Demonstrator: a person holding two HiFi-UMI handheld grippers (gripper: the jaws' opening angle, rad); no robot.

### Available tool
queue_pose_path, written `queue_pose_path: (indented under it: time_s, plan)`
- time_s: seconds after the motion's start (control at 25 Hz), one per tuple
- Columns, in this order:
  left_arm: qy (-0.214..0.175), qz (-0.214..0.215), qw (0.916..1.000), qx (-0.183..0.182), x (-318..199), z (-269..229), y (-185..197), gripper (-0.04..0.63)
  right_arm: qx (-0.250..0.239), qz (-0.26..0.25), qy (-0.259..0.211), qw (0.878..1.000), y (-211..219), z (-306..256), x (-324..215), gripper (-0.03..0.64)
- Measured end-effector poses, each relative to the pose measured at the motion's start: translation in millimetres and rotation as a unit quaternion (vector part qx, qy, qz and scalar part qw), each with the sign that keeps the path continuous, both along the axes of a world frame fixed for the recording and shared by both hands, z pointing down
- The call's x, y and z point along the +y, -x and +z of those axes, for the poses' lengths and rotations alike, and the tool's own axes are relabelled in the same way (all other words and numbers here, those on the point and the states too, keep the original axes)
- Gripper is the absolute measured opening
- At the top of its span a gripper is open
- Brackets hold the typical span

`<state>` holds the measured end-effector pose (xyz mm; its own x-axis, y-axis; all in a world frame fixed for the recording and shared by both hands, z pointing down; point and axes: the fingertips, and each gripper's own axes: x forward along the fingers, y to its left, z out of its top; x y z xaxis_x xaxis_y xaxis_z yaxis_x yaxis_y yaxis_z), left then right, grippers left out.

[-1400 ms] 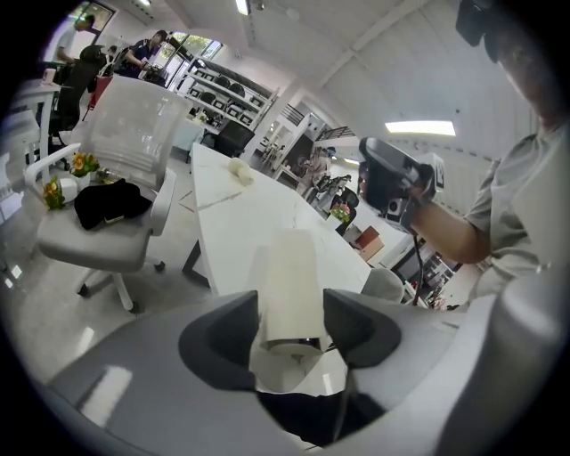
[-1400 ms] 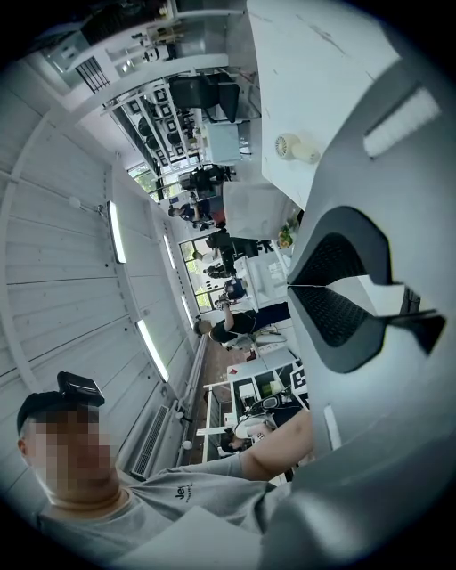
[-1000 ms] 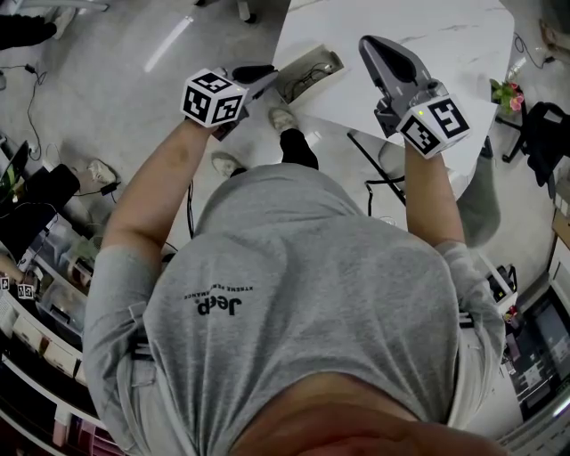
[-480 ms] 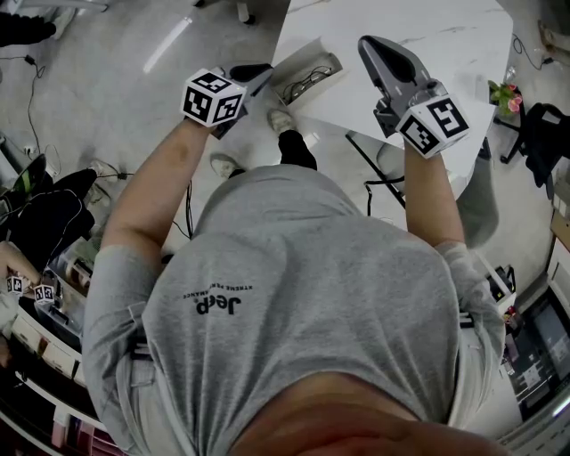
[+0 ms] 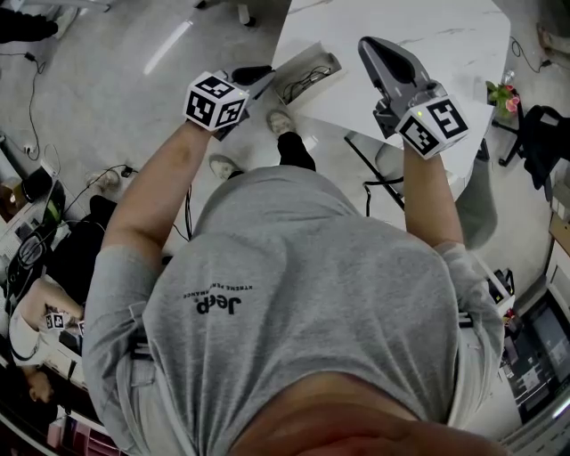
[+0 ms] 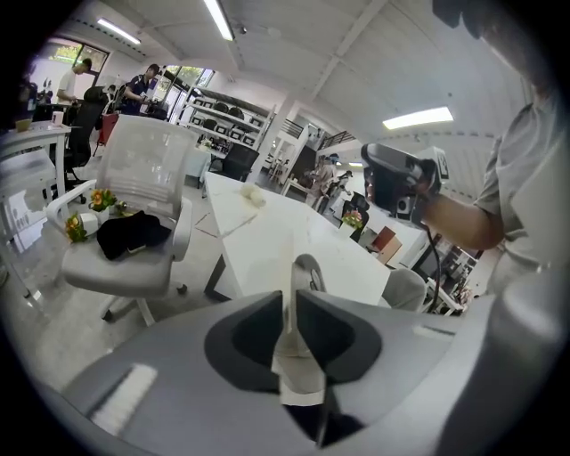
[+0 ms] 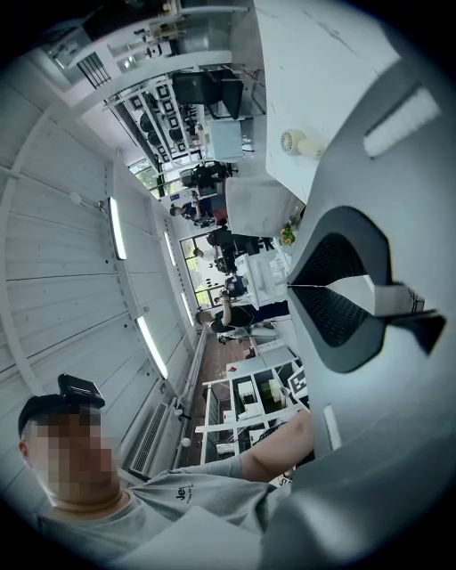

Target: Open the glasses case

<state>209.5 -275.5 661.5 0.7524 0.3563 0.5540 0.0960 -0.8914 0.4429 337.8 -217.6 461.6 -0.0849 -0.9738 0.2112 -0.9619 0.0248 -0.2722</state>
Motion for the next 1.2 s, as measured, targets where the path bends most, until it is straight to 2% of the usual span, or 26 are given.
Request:
queue_pose_path:
  time_s: [0.36, 0.64, 0.88, 1.04, 1.2]
  plan:
    - [0.008, -0.02, 0.9979, 0.061, -3, -42, 10, 0.107, 0.011, -0.008, -0.014, 1.0, 12, -19, -2, 0.006]
    - [0.003, -0.071, 0.9901, 0.121, -21, -103, 42, 0.12, 0.02, -0.03, -0.032, 0.999, 40, -50, -19, 0.006]
    - [-0.046, -0.145, 0.9707, 0.186, -67, -171, 91, 0.121, 0.037, -0.076, -0.054, 0.995, 77, -81, -59, 0.006]
    - [-0.082, -0.195, 0.9512, 0.225, -95, -222, 132, 0.121, 0.046, -0.115, -0.072, 0.99, 109, -106, -87, 0.006]
    - [-0.111, -0.242, 0.9316, 0.248, -116, -260, 182, 0.12, 0.052, -0.152, -0.087, 0.983, 147, -128, -115, 0.006]
